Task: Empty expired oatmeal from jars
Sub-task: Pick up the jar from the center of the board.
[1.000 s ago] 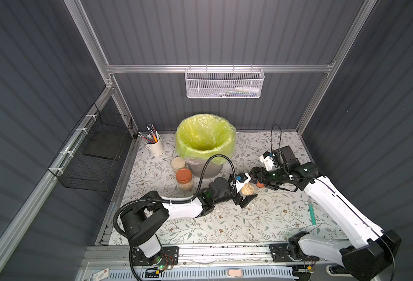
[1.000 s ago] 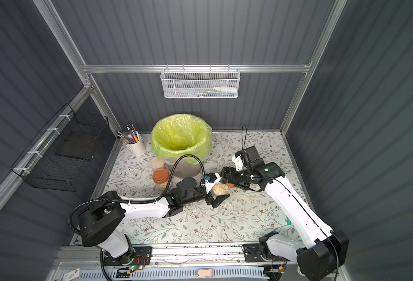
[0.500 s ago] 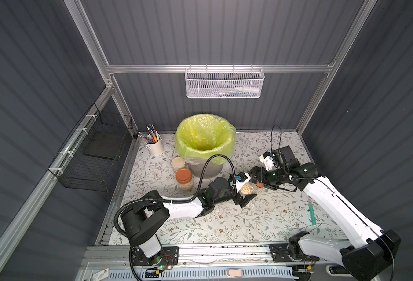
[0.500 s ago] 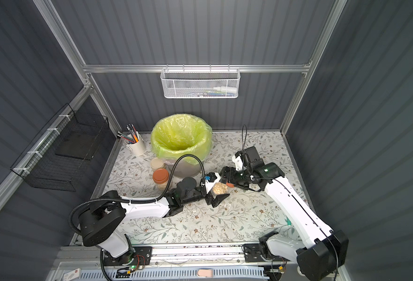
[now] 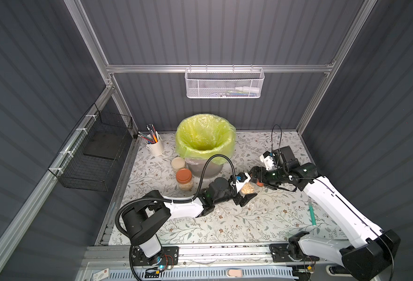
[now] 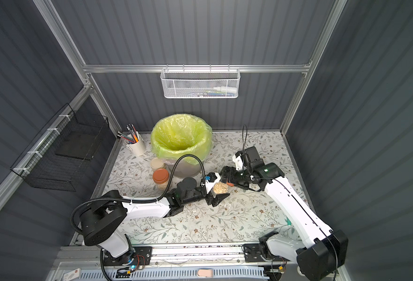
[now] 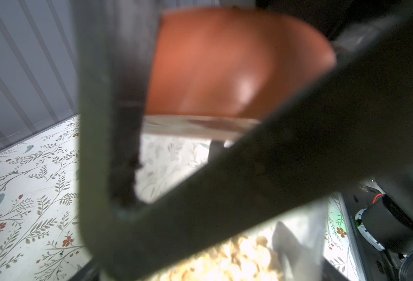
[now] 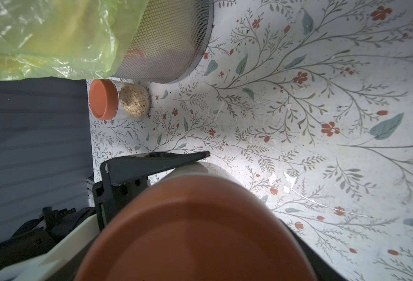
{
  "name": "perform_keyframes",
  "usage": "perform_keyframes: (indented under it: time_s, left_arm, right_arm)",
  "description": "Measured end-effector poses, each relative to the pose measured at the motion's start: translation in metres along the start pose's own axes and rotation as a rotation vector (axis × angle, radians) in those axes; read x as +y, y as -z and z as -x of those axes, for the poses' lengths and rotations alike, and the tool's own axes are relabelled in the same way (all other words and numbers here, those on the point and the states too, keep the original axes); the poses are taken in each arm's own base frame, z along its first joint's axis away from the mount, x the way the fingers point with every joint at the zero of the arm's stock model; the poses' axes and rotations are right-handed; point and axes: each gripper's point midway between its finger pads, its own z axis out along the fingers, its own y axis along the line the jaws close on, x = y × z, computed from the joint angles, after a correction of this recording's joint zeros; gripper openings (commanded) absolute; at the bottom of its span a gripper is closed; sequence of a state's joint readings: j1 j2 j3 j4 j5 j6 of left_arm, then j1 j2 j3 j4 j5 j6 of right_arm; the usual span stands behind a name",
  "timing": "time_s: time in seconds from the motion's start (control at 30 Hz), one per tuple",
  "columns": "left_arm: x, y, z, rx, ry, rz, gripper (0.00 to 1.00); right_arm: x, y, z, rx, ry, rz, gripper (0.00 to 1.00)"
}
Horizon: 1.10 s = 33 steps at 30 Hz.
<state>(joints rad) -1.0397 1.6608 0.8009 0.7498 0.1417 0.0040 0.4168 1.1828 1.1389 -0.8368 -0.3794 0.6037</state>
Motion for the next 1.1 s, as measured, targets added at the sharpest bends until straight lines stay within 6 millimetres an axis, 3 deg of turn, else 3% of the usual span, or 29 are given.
perform_keyframes:
  time_s: [0.47,0.77,1.1]
  left_arm:
    - [0.0,0.001,-0.002,-0.001,-0.004,0.003,0.43]
    - [0.001,0.004,-0.002,-0.008,-0.017,0.01,0.41]
    - [0.006,0.005,-0.006,0.006,-0.037,0.037,0.42]
  right_arm:
    - [-0.001,-0.002,-0.001,0.0,0.001,0.004,0.89]
    - [0.0,-0.001,-0.005,-0.003,-0.004,0.024,0.99]
    - [-0.001,0.001,-0.011,-0.006,-0.012,0.041,0.99]
